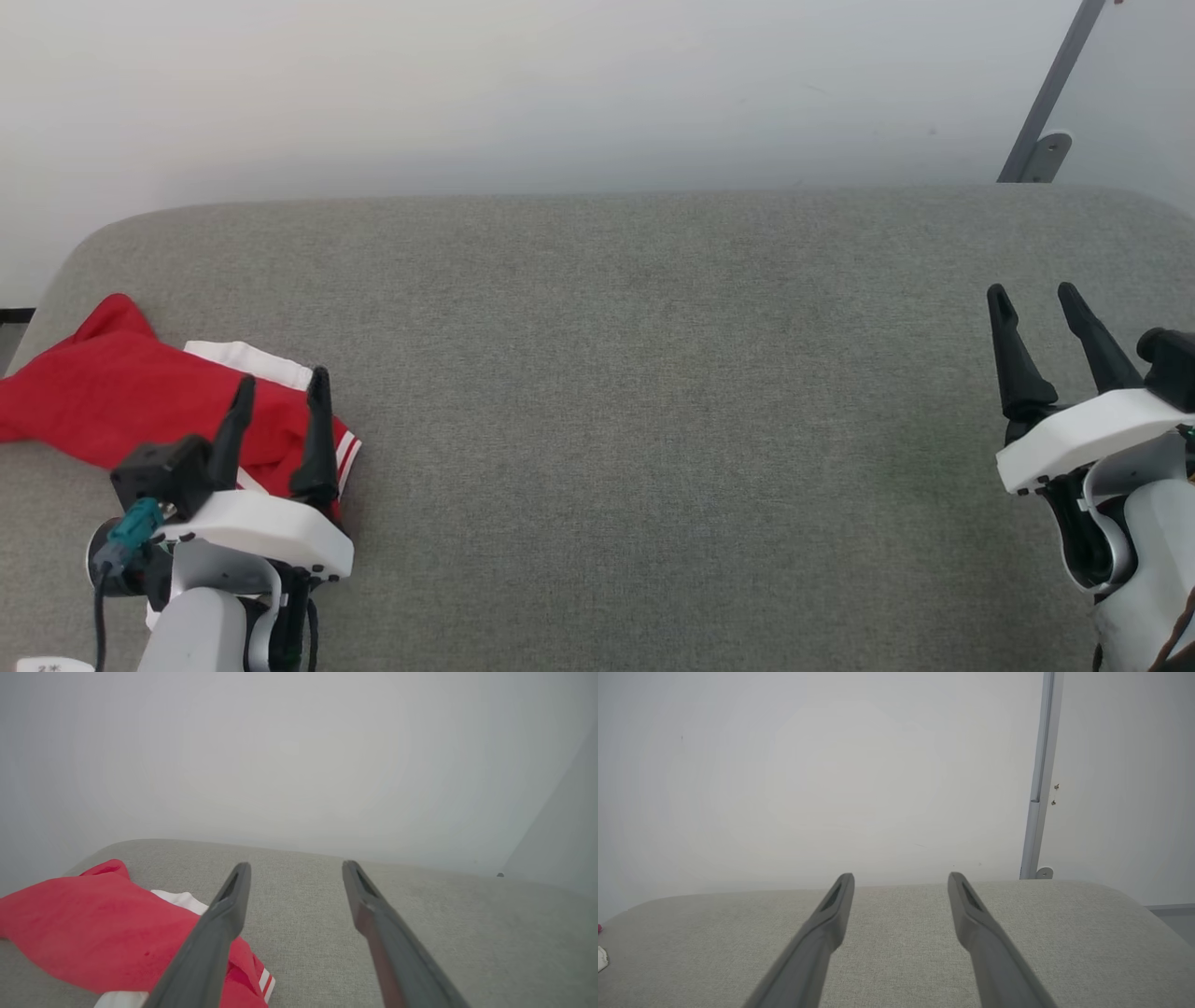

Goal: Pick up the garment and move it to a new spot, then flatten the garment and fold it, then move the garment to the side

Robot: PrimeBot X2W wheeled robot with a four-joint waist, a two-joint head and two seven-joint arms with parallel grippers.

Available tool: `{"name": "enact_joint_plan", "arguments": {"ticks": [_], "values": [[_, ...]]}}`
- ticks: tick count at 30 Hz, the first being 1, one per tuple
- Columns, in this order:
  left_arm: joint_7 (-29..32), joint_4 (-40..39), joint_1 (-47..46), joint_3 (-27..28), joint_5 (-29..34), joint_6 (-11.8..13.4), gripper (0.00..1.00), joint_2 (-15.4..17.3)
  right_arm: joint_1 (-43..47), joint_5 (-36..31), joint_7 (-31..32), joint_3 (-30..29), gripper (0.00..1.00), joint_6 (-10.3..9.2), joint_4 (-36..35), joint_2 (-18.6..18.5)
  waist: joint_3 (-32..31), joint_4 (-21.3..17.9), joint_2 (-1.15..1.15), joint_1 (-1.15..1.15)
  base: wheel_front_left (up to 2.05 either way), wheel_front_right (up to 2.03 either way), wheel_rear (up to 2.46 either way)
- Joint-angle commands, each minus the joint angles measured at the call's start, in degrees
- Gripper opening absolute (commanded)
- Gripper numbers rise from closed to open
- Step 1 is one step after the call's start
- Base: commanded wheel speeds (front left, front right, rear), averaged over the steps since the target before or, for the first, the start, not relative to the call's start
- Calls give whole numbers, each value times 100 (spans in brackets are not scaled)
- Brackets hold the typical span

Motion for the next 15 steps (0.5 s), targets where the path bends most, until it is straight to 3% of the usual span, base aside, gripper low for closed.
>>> {"name": "enact_joint_plan", "arguments": {"ticks": [1, 15], "values": [[-71, 28, 11, 20, 177, -43, 100, 13, -94, -109, -67, 20, 100, 0, 27, -54, 0, 10, 0, 0, 0, 0, 0], [-214, 349, -207, 151, 437, -246, 100, -81, -194, -385, -223, 122, 100, 0, 197, -175, 16, 124, 0, 0, 0, 0, 0]]}}
